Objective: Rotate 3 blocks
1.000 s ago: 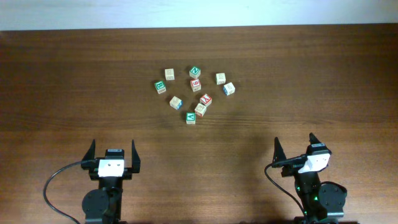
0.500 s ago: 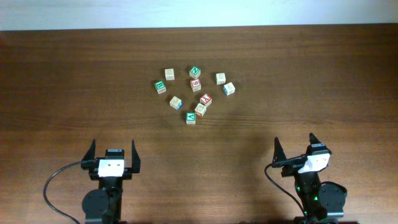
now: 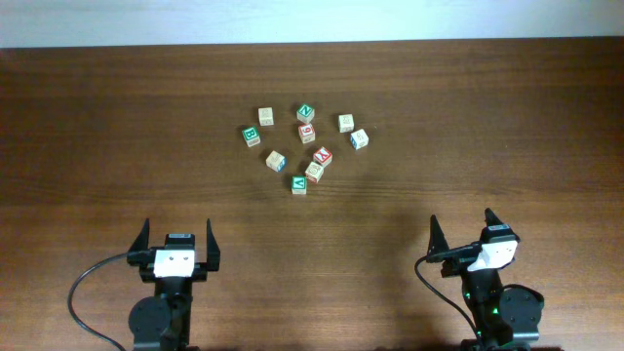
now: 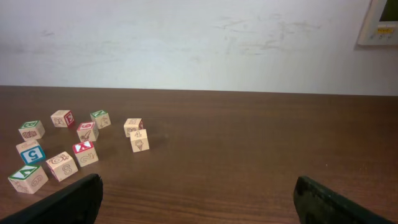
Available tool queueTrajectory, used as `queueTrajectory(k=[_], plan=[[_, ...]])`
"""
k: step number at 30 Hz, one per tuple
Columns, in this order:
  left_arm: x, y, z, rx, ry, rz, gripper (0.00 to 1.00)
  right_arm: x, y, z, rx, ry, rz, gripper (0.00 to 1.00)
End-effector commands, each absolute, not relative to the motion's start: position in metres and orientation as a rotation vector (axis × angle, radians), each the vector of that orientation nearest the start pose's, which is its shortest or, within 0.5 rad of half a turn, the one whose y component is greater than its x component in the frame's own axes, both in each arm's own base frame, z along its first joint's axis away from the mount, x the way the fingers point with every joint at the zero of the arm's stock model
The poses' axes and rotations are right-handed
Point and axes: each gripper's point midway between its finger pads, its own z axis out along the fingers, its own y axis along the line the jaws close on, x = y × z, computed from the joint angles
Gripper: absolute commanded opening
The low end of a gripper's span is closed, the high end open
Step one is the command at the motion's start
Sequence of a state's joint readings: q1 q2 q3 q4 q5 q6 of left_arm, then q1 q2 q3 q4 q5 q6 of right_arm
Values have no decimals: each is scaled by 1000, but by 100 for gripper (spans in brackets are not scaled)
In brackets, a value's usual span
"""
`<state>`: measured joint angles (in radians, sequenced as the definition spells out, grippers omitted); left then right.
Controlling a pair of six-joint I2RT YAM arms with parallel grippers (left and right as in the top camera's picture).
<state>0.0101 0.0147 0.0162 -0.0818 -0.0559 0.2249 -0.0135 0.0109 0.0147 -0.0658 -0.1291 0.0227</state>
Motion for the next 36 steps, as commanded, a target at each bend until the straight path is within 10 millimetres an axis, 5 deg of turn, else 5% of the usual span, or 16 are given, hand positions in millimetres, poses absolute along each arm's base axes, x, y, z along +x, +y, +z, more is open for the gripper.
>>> queueTrajectory(k=[1, 9, 17, 23, 28, 36], plan=[[246, 11, 157, 154, 1644, 228, 99, 246, 16, 158, -57, 1639, 100, 98], [245, 11, 165, 89, 1632, 171, 99, 245, 16, 163, -60, 1629, 102, 98], [249, 11, 191, 76, 1665, 153, 99, 241, 16, 203, -64, 1558, 97, 98], [273, 1, 219, 129, 1838, 96, 99, 248, 27, 238, -113, 1602, 153, 98], [326, -11, 247, 200, 2071, 1, 99, 287, 50, 276, -202, 1751, 291, 98], [407, -37, 273, 271, 2470, -250, 99, 381, 66, 297, -181, 2247, 499, 98]])
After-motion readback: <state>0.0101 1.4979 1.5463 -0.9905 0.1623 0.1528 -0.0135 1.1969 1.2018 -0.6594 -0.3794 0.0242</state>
